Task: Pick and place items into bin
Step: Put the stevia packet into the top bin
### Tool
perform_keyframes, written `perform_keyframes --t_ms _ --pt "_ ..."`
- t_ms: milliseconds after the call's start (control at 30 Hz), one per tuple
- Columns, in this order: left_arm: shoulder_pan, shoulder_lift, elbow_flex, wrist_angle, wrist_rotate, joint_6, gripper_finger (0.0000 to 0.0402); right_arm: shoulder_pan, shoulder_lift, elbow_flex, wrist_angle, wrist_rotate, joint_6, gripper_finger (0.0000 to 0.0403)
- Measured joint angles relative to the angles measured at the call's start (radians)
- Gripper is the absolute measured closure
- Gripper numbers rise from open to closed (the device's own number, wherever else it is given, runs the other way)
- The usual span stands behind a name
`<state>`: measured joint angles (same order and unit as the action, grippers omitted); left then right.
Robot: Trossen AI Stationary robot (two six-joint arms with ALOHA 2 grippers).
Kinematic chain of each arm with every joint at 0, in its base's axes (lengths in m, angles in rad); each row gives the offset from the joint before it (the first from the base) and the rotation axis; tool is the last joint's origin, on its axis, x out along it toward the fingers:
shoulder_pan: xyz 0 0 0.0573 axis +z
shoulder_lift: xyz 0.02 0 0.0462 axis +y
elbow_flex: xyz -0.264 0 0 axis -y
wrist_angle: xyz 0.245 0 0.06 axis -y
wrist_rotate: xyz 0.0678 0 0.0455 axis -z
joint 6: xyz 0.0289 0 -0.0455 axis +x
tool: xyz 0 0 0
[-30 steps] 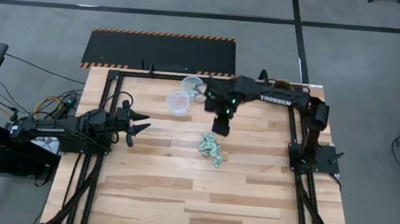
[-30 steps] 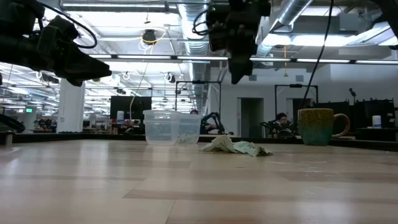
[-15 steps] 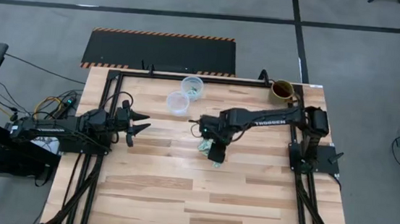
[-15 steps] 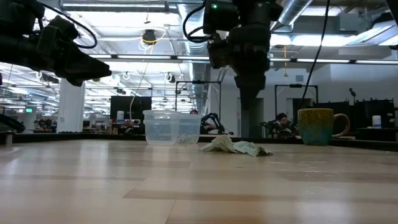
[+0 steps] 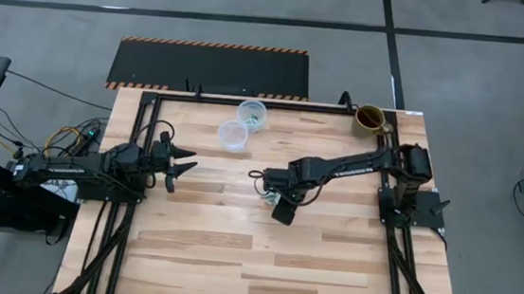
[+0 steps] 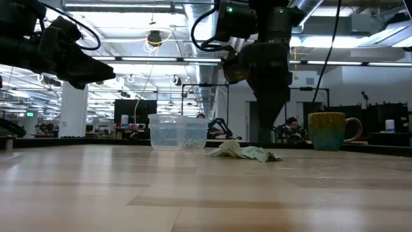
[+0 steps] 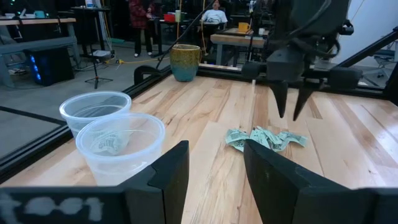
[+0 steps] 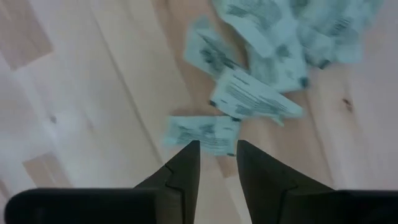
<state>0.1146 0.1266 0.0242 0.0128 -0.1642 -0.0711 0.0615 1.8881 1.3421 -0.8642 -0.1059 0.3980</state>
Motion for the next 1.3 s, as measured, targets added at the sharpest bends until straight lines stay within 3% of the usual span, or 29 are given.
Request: perform_keyframes --t_ms 367,500,1000,1300 --pt "0.000 0.000 0.000 0.000 0.000 0.000 0.0258 0.039 0.000 -0.008 0.032 -0.001 0.006 0.0199" --pt "0.000 0.000 0.000 0.000 0.000 0.000 0.0258 0.039 0.005 -0.008 0.034 0.000 0.013 0.0180" --pt "0.000 0.004 0.000 0.001 0.002 0.000 0.0258 0.064 0.098 -0.035 0.073 -0.001 0.013 0.0198" --pt "0.000 0.018 0.000 0.000 0.001 0.000 0.0258 0.067 0.105 -0.040 0.054 0.001 0.021 0.0233"
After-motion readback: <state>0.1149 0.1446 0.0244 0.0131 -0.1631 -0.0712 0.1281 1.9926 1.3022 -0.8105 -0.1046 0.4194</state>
